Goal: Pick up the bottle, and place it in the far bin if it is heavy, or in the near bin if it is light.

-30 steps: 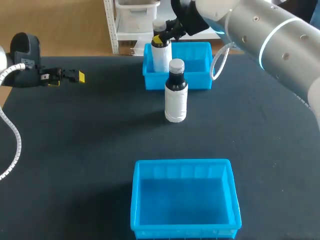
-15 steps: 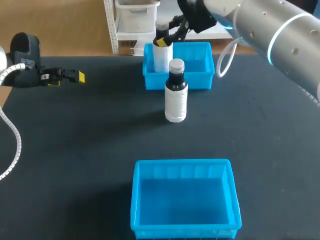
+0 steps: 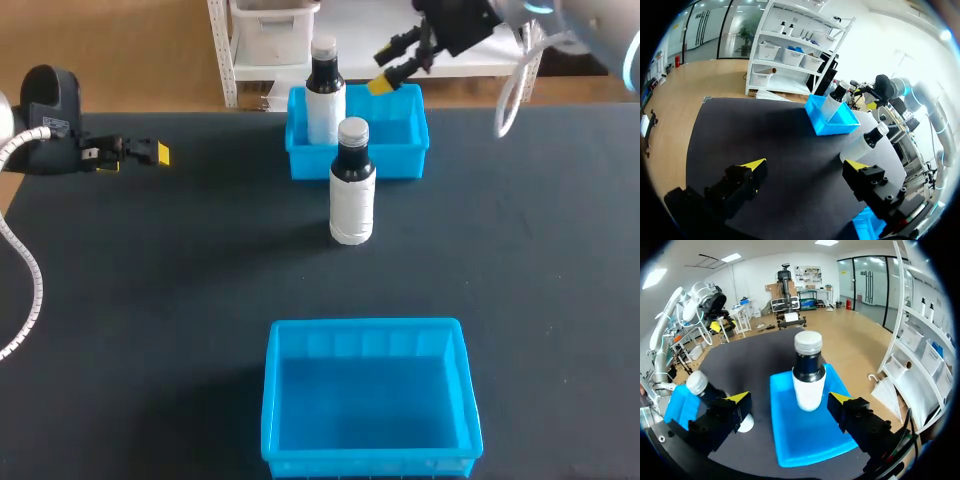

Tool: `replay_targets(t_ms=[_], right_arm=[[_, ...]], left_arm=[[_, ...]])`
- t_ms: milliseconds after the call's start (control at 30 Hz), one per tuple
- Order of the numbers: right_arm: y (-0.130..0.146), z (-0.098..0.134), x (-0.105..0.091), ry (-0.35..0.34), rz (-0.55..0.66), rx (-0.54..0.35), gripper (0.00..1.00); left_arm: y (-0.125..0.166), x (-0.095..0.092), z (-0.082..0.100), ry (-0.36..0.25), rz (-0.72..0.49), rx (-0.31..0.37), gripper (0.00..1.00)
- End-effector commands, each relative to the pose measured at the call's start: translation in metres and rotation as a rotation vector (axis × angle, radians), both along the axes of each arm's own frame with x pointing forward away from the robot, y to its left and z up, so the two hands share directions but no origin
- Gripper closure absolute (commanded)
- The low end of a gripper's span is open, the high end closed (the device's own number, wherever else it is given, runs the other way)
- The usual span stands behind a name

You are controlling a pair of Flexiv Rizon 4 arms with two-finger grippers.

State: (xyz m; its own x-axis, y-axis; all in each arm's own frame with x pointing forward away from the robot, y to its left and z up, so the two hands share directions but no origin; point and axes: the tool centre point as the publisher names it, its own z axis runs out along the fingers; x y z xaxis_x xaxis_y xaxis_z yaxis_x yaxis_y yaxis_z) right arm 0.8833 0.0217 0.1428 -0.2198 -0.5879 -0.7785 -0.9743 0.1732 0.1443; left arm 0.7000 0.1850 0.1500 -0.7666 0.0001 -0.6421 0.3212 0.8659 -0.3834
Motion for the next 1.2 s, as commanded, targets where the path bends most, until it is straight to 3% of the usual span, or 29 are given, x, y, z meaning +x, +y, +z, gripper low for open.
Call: replay_targets(t_ms=[33,367,700,1200], right_arm=[[-0.029,0.012,-0.017,0.035,0.043,0.028,0.0],[-0.062,0.026,-0.066,-0.028,-0.015,0.026,0.0],[-0.077,0.04,-0.099,-0.088,-0.028,0.006,0.0],[-0.046,0.03,-0.143,-0.136,-0.095,-0.014,0.0]], left_arm=[[0.0,0.0,0.0,0.0,0.0,0.0,0.0],[0.0,0.0,0.0,0.0,0.0,0.0,0.0],[0.0,0.0,0.0,0.0,0.0,0.0,0.0],[0.0,0.0,0.0,0.0,0.0,0.0,0.0]])
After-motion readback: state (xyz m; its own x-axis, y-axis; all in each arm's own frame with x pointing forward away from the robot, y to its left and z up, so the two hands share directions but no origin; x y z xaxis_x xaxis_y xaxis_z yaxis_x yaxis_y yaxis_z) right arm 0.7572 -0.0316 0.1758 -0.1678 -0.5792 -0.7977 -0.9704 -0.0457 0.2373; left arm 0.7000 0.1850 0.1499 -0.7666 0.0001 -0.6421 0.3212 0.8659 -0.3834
